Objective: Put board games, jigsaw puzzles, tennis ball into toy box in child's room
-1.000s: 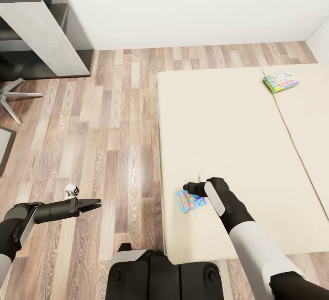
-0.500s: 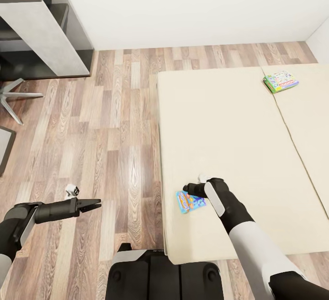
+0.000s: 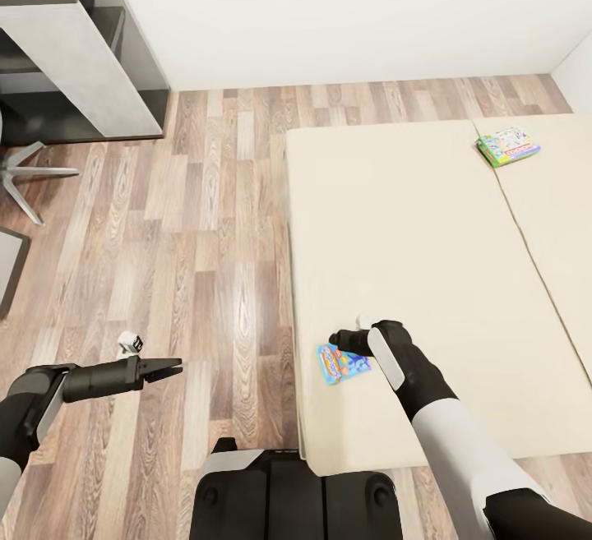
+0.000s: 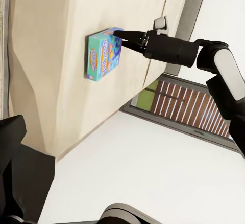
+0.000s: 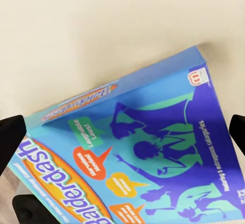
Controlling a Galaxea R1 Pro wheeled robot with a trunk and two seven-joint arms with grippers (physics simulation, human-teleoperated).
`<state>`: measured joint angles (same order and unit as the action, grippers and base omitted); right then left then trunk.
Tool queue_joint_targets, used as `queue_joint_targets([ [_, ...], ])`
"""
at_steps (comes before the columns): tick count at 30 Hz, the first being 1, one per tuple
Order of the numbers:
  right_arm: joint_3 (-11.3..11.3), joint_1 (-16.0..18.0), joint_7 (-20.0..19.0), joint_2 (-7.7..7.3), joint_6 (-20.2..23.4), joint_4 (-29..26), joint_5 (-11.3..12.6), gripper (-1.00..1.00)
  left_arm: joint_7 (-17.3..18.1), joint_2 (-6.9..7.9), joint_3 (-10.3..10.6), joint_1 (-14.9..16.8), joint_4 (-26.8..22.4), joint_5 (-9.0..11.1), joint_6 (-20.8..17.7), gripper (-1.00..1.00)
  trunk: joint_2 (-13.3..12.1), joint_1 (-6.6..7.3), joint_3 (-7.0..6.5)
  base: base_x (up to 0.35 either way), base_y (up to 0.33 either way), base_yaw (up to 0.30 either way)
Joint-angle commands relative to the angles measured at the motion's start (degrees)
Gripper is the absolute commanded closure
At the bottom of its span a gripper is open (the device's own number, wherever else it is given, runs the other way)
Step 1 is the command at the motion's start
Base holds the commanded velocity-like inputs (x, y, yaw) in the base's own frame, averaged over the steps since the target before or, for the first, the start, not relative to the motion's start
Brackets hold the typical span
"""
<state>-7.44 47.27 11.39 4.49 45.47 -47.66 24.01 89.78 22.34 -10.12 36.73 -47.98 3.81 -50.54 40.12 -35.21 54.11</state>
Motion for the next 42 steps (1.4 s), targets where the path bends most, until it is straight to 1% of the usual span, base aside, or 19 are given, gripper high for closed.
queue_joint_targets([
  [1,-0.1,0.0,0.6,-0.01,0.1,-0.1,0.6,-1.0,0.2,0.02,0.0,0.0,0.0,0.0,-0.6,-1.0,0.0,-0.02,0.04,0.0,0.01,0.0],
  [11,-0.1,0.0,0.6,-0.01,0.1,0.0,0.7,-1.0,0.2,0.06,0.0,0.0,0.0,0.0,-0.6,-1.0,0.0,-0.02,0.04,0.0,0.064,0.0],
  [42,-0.2,0.0,0.6,-0.01,0.2,0.0,0.7,-1.0,0.2,0.04,0.0,0.0,0.0,0.0,-0.5,-1.0,0.0,-0.02,0.04,0.0,0.001,0.0],
])
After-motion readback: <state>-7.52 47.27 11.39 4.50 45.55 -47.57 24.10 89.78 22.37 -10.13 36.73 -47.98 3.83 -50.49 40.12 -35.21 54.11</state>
